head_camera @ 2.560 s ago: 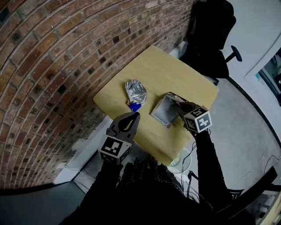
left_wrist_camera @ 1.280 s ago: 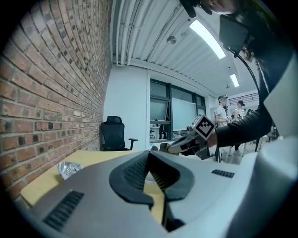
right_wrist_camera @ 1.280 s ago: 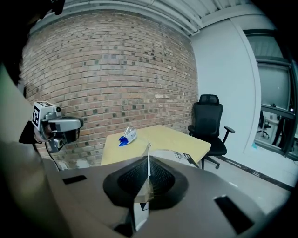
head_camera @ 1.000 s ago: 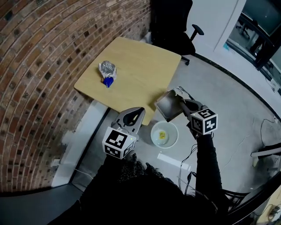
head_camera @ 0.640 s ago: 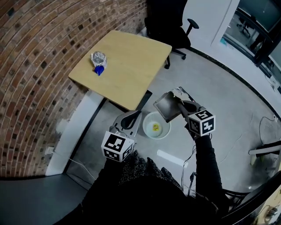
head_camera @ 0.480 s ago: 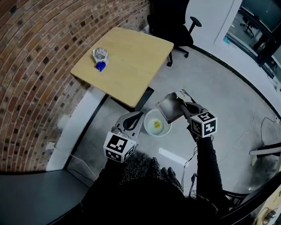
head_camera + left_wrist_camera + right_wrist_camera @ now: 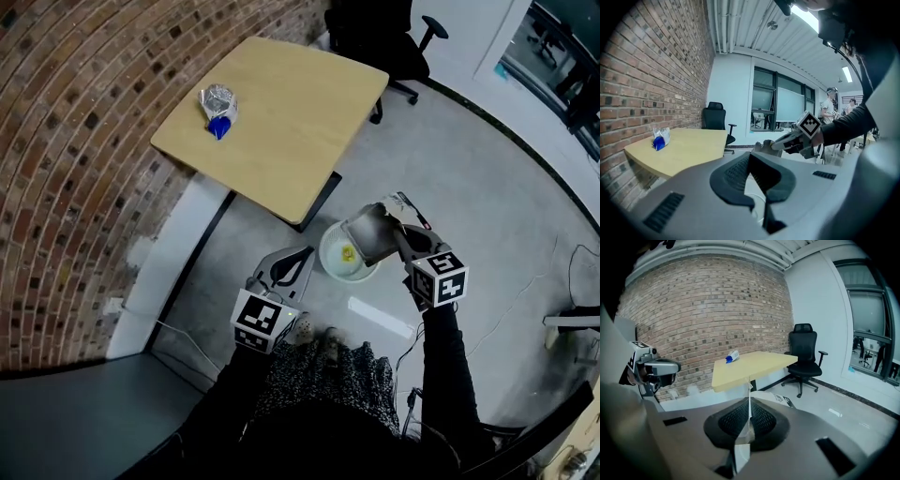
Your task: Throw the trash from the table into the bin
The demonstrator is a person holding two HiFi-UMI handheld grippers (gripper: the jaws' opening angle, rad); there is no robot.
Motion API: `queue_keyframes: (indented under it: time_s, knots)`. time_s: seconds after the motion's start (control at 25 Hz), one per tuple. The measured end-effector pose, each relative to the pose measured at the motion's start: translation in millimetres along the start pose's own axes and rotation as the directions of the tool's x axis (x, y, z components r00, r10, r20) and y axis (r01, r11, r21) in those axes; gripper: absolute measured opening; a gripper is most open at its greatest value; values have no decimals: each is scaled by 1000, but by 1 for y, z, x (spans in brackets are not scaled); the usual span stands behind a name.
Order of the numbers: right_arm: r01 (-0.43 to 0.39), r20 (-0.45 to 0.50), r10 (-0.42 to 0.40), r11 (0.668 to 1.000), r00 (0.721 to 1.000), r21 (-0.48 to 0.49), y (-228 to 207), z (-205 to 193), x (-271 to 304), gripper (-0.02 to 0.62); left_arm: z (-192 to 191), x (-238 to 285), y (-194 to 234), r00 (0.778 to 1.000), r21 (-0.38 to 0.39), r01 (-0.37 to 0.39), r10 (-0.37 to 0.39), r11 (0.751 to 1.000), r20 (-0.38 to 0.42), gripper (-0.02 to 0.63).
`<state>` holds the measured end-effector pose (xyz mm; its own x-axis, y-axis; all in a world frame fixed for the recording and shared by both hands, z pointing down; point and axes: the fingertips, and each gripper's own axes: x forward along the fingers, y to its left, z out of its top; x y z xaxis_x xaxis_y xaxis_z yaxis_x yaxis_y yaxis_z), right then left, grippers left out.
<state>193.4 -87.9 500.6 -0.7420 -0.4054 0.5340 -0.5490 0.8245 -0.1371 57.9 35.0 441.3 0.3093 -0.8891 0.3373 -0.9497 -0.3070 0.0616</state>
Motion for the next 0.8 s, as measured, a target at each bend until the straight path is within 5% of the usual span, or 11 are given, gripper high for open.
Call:
queue_keyframes:
  time_s: [0.8]
  knots:
    - [44,-82,-32,988,996,148,-12,-146,120,12,-162,83,31,990,-12,88,-89,996,-113,8]
